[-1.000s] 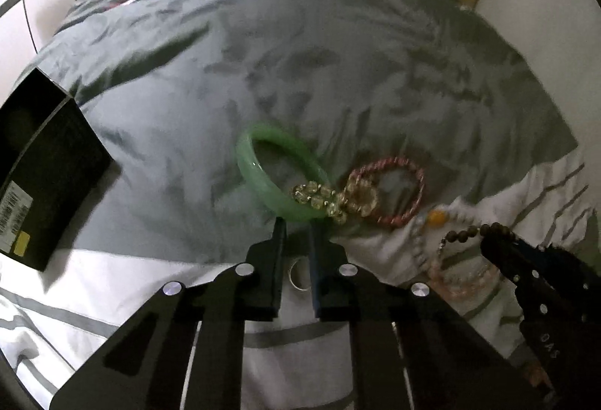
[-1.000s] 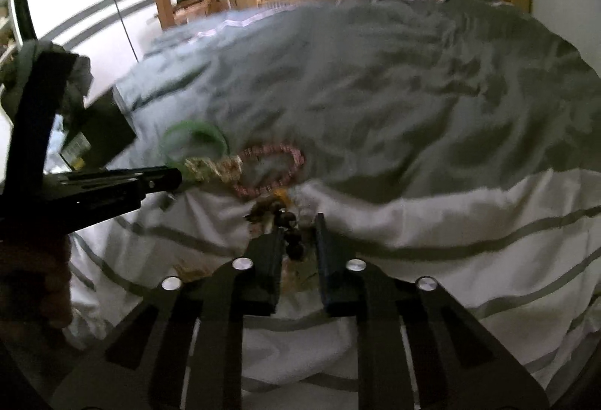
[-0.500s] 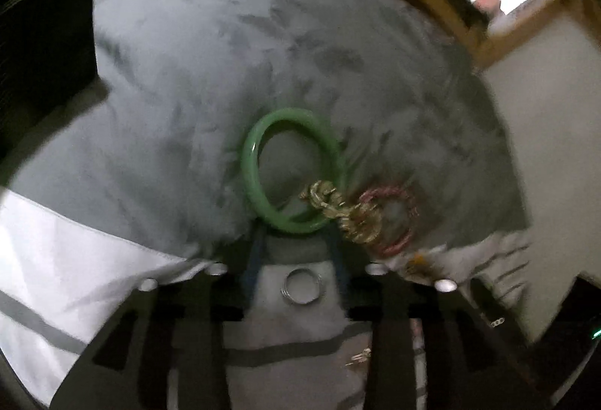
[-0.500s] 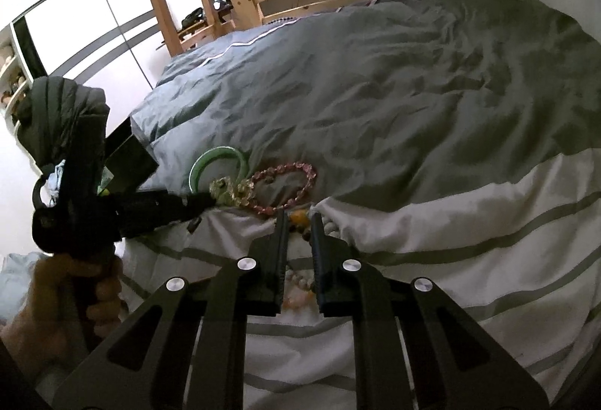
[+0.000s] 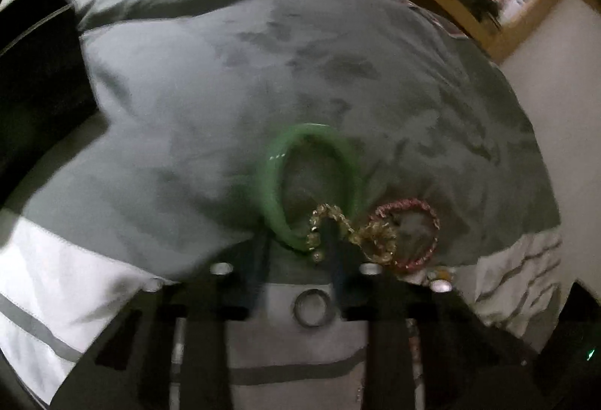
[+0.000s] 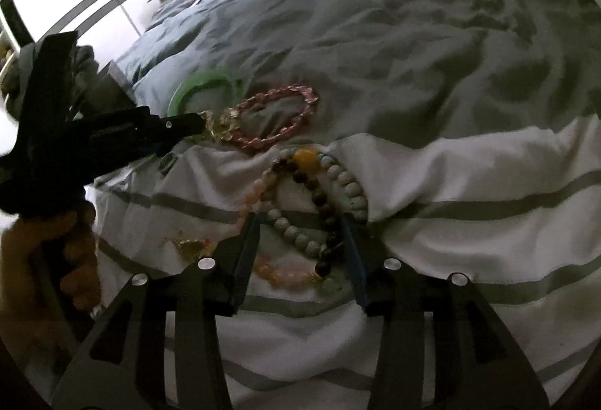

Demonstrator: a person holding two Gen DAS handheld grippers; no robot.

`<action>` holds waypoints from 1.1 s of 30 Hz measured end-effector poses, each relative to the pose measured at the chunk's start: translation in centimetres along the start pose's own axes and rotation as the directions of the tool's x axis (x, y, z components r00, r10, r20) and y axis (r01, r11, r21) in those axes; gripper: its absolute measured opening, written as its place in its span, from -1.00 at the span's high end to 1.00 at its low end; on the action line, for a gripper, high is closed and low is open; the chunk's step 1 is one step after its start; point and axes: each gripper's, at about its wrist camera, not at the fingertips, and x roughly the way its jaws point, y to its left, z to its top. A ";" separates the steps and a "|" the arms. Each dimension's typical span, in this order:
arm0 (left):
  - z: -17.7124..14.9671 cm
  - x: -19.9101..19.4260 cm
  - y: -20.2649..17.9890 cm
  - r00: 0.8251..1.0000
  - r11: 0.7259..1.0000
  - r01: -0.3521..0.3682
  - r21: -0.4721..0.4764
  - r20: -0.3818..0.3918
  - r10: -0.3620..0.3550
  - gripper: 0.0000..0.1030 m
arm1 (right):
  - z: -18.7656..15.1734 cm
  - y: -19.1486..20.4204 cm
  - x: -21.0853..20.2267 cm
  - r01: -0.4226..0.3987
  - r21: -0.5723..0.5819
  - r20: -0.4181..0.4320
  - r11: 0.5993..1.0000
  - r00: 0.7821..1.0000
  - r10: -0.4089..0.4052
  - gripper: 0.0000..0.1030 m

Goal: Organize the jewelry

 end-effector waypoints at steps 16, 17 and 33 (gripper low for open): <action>0.6 -4.4 0.7 0.990 0.996 0.087 -0.023 0.117 -0.084 0.79 | 1.3 -1.1 -4.5 -0.141 0.056 0.229 0.988 0.965 0.125 0.80; 0.7 -5.0 0.9 0.988 0.995 0.093 -0.025 0.128 -0.089 0.79 | 1.1 -1.3 -5.0 -0.149 0.059 0.242 0.987 0.961 0.131 0.80; 1.1 -10.5 -2.1 0.952 0.982 0.153 0.112 0.250 -0.177 0.78 | 1.1 -2.7 -3.6 -0.126 0.126 0.153 0.984 0.982 0.106 0.74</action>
